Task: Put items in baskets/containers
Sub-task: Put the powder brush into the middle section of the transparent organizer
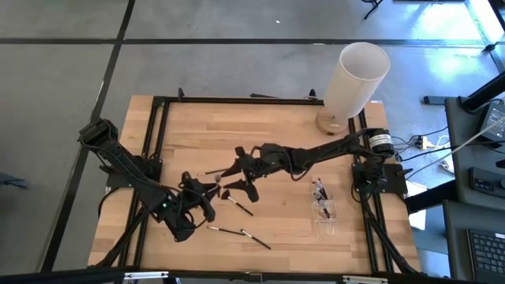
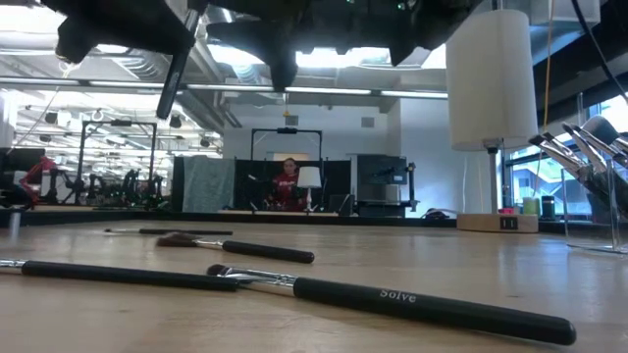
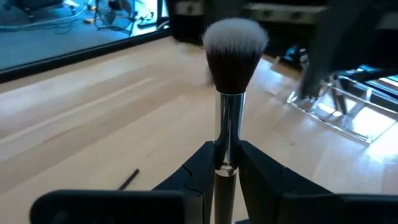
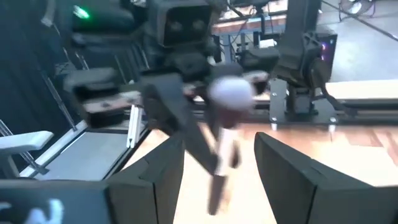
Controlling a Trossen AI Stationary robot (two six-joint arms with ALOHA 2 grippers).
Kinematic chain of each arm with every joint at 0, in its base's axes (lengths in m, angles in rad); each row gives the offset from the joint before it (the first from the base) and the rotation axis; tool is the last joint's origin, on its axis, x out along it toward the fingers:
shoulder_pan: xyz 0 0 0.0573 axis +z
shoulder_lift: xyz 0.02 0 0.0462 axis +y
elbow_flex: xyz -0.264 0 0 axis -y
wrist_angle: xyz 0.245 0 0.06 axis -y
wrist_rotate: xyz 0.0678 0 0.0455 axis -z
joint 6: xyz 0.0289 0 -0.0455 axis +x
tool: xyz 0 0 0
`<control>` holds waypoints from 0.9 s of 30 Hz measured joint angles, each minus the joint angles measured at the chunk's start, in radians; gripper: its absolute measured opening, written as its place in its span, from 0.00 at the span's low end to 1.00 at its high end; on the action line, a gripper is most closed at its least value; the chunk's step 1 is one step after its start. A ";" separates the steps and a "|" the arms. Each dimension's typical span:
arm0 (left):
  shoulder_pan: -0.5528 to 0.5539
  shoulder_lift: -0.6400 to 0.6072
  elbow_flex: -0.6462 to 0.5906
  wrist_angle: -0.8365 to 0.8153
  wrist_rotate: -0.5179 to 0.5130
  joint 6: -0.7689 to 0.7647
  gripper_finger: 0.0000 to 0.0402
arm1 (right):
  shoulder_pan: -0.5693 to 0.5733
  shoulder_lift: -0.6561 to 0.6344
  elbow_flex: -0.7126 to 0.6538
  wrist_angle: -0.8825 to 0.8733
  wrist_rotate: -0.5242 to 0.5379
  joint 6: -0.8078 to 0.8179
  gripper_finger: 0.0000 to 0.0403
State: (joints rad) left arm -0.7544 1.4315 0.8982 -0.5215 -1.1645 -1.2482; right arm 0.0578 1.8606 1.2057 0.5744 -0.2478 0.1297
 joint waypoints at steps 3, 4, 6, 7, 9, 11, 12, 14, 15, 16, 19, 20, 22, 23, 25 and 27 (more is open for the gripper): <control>0.004 0.000 0.000 0.063 0.002 0.079 0.15 | 0.000 0.000 0.000 -0.003 0.002 0.001 0.48; 0.005 0.000 0.000 0.083 0.004 0.102 0.15 | 0.003 0.000 0.000 -0.002 0.002 0.001 0.48; 0.005 0.000 0.000 0.119 0.004 0.146 0.15 | 0.007 0.000 0.000 -0.002 0.001 -0.002 0.48; 0.005 0.000 0.000 0.136 0.004 0.166 0.15 | 0.009 0.000 0.000 -0.004 0.001 -0.003 0.48; 0.005 0.000 0.000 0.166 0.004 0.205 0.15 | 0.014 0.000 0.000 -0.003 -0.002 -0.006 0.48; 0.005 0.000 0.000 0.186 0.003 0.237 0.15 | 0.019 0.000 0.000 -0.003 -0.022 -0.014 0.48; 0.005 0.000 0.000 0.193 0.001 0.252 0.15 | 0.022 0.000 0.000 -0.003 -0.025 -0.021 0.48; 0.008 0.000 0.000 0.208 0.000 0.279 0.15 | 0.028 0.000 0.000 -0.002 -0.025 -0.036 0.48; 0.012 0.000 0.000 0.215 0.005 0.293 0.15 | 0.029 0.000 0.000 0.002 -0.025 -0.039 0.48; 0.016 0.000 0.000 0.219 0.010 0.306 0.15 | 0.031 0.000 0.000 0.005 -0.025 -0.040 0.48; 0.031 0.000 0.000 0.238 0.045 0.351 0.15 | 0.032 0.000 0.000 0.007 -0.026 -0.040 0.48; 0.037 0.000 0.000 0.246 0.062 0.367 0.15 | 0.032 0.000 0.000 0.007 -0.026 -0.039 0.47; 0.046 0.000 0.000 0.266 0.084 0.397 0.15 | 0.032 0.000 0.000 0.007 -0.026 -0.036 0.45; 0.049 0.000 0.000 0.276 0.084 0.410 0.15 | 0.032 0.000 0.000 0.005 -0.025 -0.036 0.43; 0.054 0.000 0.000 0.291 0.083 0.434 0.15 | 0.033 0.000 0.000 0.000 -0.025 -0.037 0.39; 0.058 0.000 0.000 0.296 0.084 0.450 0.15 | 0.034 0.000 0.000 -0.006 -0.026 -0.037 0.35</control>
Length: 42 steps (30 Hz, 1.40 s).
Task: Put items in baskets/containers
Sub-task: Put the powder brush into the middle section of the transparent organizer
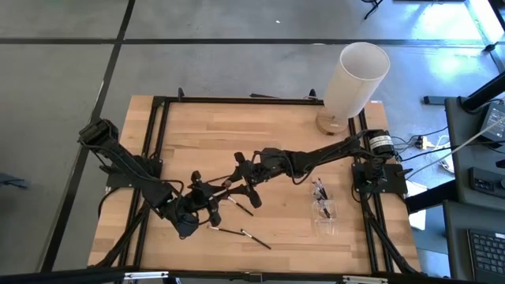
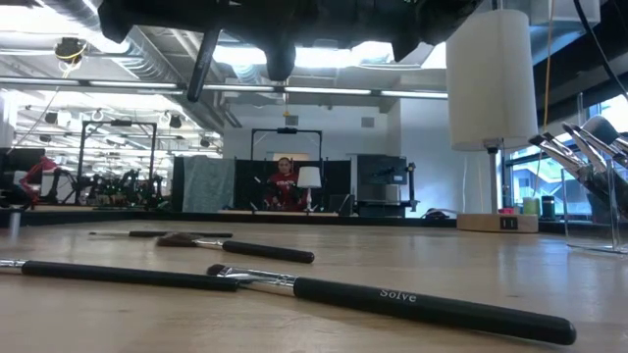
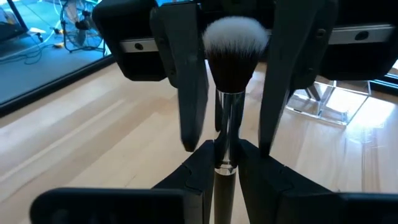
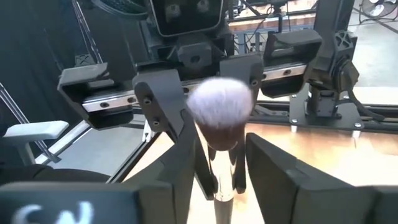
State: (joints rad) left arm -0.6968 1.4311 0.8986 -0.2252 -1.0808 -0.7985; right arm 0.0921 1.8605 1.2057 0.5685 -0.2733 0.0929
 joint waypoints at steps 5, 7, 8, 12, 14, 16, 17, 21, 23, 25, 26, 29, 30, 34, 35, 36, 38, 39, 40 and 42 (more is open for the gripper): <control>-0.001 0.000 0.000 0.021 -0.001 0.026 0.15 | 0.000 -0.001 0.000 -0.001 0.000 -0.002 0.26; -0.001 0.000 0.000 0.025 -0.009 0.026 0.15 | 0.000 -0.002 0.000 -0.001 0.000 -0.004 0.24; -0.001 0.000 0.000 0.025 -0.018 0.027 0.15 | 0.000 -0.002 0.000 0.000 0.001 -0.004 0.23; -0.001 0.000 0.000 0.025 -0.027 0.027 0.15 | 0.000 -0.003 0.000 0.000 0.001 -0.015 0.21; -0.001 0.000 0.000 0.026 -0.027 0.027 0.15 | 0.000 -0.003 0.000 0.000 0.001 -0.016 0.21; -0.001 0.000 0.000 0.026 -0.028 0.027 0.15 | 0.000 -0.003 0.000 -0.001 0.001 -0.022 0.21; -0.001 0.000 0.000 0.026 -0.028 0.027 0.15 | 0.000 -0.003 0.000 -0.001 0.001 -0.023 0.21; -0.001 0.000 0.000 0.015 -0.029 0.027 0.15 | -0.001 -0.003 0.000 -0.003 0.001 -0.028 0.21; 0.000 0.000 0.000 -0.001 -0.032 0.027 0.16 | -0.007 -0.003 0.001 -0.008 0.001 -0.029 0.21; 0.000 0.000 0.000 -0.021 -0.035 0.026 0.19 | -0.016 -0.010 0.001 -0.032 0.000 -0.029 0.21; 0.000 0.000 0.000 -0.032 -0.038 0.019 0.21 | -0.021 -0.017 0.001 -0.046 0.000 -0.029 0.21; 0.000 0.000 0.000 -0.069 -0.042 -0.014 0.27 | -0.030 -0.045 0.000 -0.101 0.001 -0.030 0.21; 0.000 0.000 0.000 -0.079 -0.042 -0.023 0.29 | -0.031 -0.055 0.000 -0.116 0.005 -0.032 0.21; 0.000 0.000 0.000 -0.113 -0.044 -0.051 0.38 | -0.030 -0.075 0.000 -0.149 0.034 -0.043 0.21; 0.001 0.000 0.000 -0.123 -0.043 -0.052 0.40 | -0.027 -0.075 0.000 -0.154 0.047 -0.042 0.21; 0.003 0.000 0.000 -0.136 -0.038 -0.054 0.41 | -0.024 -0.075 0.000 -0.167 0.060 -0.042 0.21; 0.008 0.000 0.000 -0.153 -0.019 -0.065 0.43 | -0.022 -0.075 0.000 -0.192 0.100 -0.044 0.21; 0.012 0.000 0.000 -0.163 -0.012 -0.078 0.44 | -0.021 -0.075 0.000 -0.210 0.117 -0.044 0.21; 0.014 0.000 0.000 -0.171 -0.001 -0.091 0.45 | -0.021 -0.075 0.000 -0.230 0.135 -0.040 0.21; 0.021 0.000 0.000 -0.198 0.030 -0.121 0.45 | -0.022 -0.075 0.000 -0.272 0.168 -0.028 0.21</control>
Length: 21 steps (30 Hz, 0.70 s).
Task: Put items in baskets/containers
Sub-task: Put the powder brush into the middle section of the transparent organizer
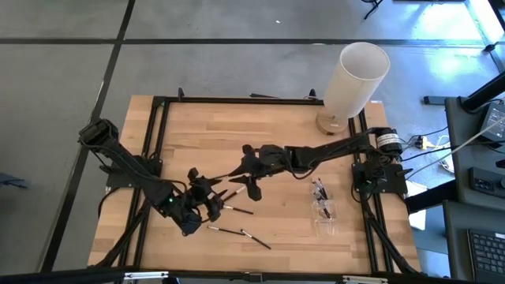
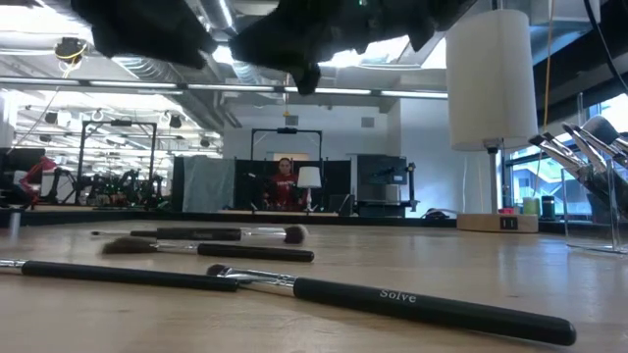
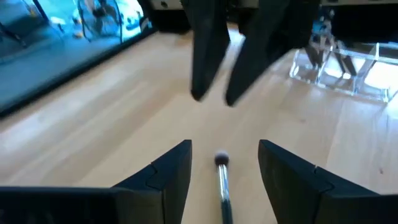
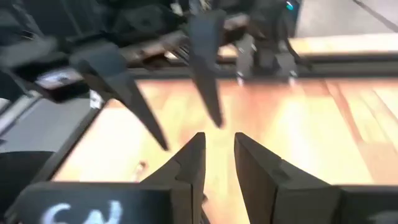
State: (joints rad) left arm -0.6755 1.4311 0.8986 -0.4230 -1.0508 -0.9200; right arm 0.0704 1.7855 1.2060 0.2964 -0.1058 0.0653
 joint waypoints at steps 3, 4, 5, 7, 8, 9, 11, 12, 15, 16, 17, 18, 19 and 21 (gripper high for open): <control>0.012 0.000 -0.012 -0.009 0.047 -0.044 0.45 | -0.001 0.000 0.000 -0.022 0.027 0.010 0.21; 0.017 0.000 -0.021 -0.008 0.060 -0.059 0.44 | 0.001 0.000 0.000 -0.025 0.035 0.011 0.21; 0.023 0.000 -0.030 -0.006 0.069 -0.077 0.44 | 0.004 0.000 0.000 -0.026 0.039 0.014 0.21; 0.038 0.000 -0.058 0.012 0.085 -0.110 0.44 | 0.009 -0.005 0.000 -0.032 0.042 0.025 0.21; 0.045 0.000 -0.074 0.017 0.086 -0.126 0.44 | 0.013 -0.012 0.000 -0.040 0.043 0.028 0.21; 0.051 0.000 -0.090 0.026 0.087 -0.145 0.44 | 0.015 -0.022 0.000 -0.041 0.043 0.028 0.21; 0.065 0.007 -0.115 0.047 0.098 -0.172 0.44 | 0.021 -0.055 0.000 -0.066 0.052 0.023 0.21; 0.072 0.013 -0.128 0.066 0.108 -0.176 0.44 | 0.027 -0.073 0.000 -0.076 0.069 0.018 0.21; 0.098 0.044 -0.155 0.138 0.138 -0.166 0.42 | 0.046 -0.133 0.000 -0.147 0.168 -0.008 0.21; 0.108 0.060 -0.156 0.158 0.150 -0.154 0.41 | 0.053 -0.153 0.000 -0.172 0.207 -0.017 0.21; 0.120 0.076 -0.156 0.181 0.164 -0.139 0.41 | 0.059 -0.172 0.000 -0.200 0.245 -0.022 0.21; 0.135 0.095 -0.156 0.211 0.187 -0.118 0.40 | 0.063 -0.190 0.000 -0.216 0.278 -0.022 0.21; 0.151 0.115 -0.156 0.240 0.215 -0.095 0.40 | 0.068 -0.206 0.000 -0.237 0.308 -0.022 0.21; 0.184 0.149 -0.156 0.289 0.278 -0.060 0.39 | 0.070 -0.237 0.000 -0.285 0.351 -0.021 0.21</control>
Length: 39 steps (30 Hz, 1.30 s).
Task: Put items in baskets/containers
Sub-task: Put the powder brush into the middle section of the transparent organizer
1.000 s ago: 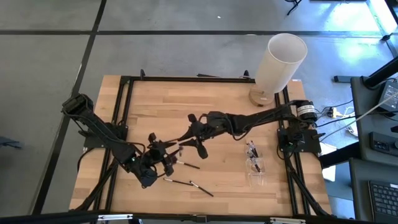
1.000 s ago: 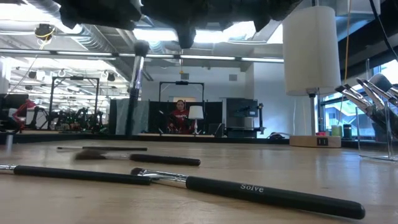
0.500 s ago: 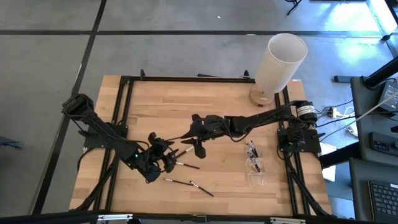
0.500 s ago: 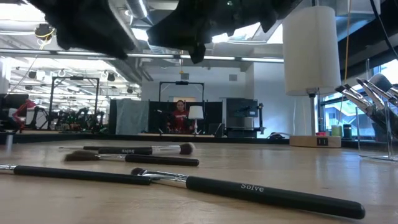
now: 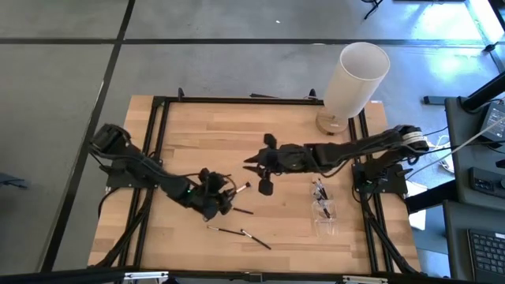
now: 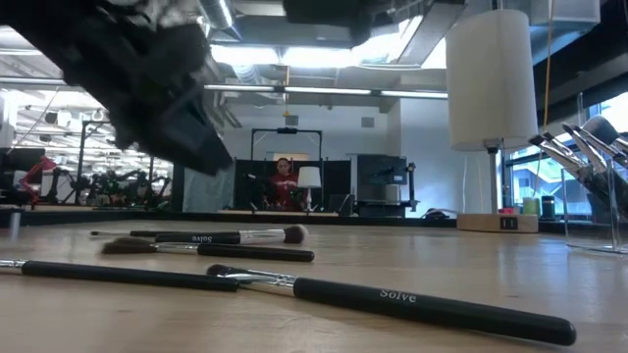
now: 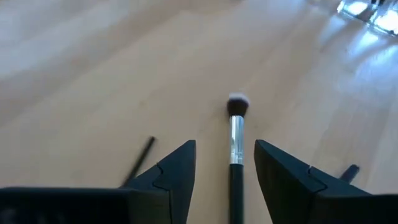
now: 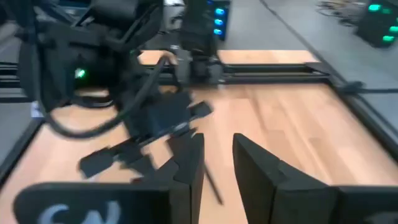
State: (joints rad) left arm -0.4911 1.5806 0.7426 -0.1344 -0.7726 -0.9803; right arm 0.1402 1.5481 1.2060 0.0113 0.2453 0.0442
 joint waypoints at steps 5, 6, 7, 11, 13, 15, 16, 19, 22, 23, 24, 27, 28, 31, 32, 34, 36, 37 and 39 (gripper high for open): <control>0.084 0.074 0.035 0.004 0.115 0.041 0.39 | 0.001 -0.061 0.000 -0.084 0.085 0.039 0.21; 0.100 0.082 0.043 0.005 0.132 0.055 0.39 | 0.004 -0.068 0.000 -0.093 0.098 0.047 0.21; 0.113 0.088 0.046 0.006 0.147 0.075 0.39 | 0.010 -0.072 0.000 -0.093 0.111 0.053 0.21; 0.164 0.103 0.058 0.005 0.229 0.152 0.39 | 0.036 -0.071 0.000 -0.112 0.128 0.053 0.21; 0.186 0.103 0.057 0.004 0.293 0.183 0.39 | 0.044 -0.070 0.000 -0.121 0.128 0.052 0.21; 0.200 0.104 0.057 0.004 0.348 0.206 0.39 | 0.048 -0.070 0.000 -0.132 0.129 0.051 0.21; 0.203 0.104 0.057 0.004 0.367 0.219 0.39 | 0.048 -0.070 0.000 -0.138 0.129 0.052 0.21; 0.204 0.105 0.057 0.004 0.409 0.249 0.39 | 0.048 -0.069 0.000 -0.151 0.130 0.053 0.21; 0.203 0.105 0.057 0.004 0.435 0.254 0.39 | 0.048 -0.069 0.000 -0.152 0.129 0.056 0.21; 0.201 0.105 0.057 0.004 0.441 0.254 0.39 | 0.048 -0.069 0.000 -0.152 0.129 0.056 0.21; 0.200 0.105 0.057 0.004 0.448 0.254 0.39 | 0.048 -0.069 0.000 -0.152 0.129 0.056 0.21; 0.192 0.110 0.057 0.004 0.462 0.254 0.39 | 0.048 -0.069 0.000 -0.143 0.129 0.056 0.21; 0.189 0.118 0.057 0.003 0.465 0.254 0.39 | 0.048 -0.069 0.000 -0.141 0.129 0.056 0.21; 0.176 0.147 0.058 -0.010 0.452 0.261 0.37 | 0.048 -0.069 0.000 -0.137 0.129 0.056 0.21; 0.173 0.157 0.061 -0.015 0.432 0.254 0.35 | 0.048 -0.069 0.000 -0.136 0.129 0.055 0.21; 0.165 0.174 0.062 -0.040 0.407 0.228 0.31 | 0.047 -0.069 0.000 -0.136 0.129 0.054 0.21; 0.163 0.186 0.063 -0.052 0.398 0.216 0.27 | 0.047 -0.069 0.000 -0.136 0.129 0.054 0.21; 0.164 0.186 0.063 -0.056 0.397 0.218 0.24 | 0.047 -0.069 0.000 -0.136 0.129 0.054 0.21; 0.164 0.187 0.062 -0.058 0.386 0.223 0.19 | 0.047 -0.069 0.000 -0.136 0.130 0.054 0.21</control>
State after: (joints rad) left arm -0.3268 1.7672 0.8051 -0.1924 -0.3865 -0.7571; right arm 0.1875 1.4792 1.2060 -0.1247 0.3751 0.0978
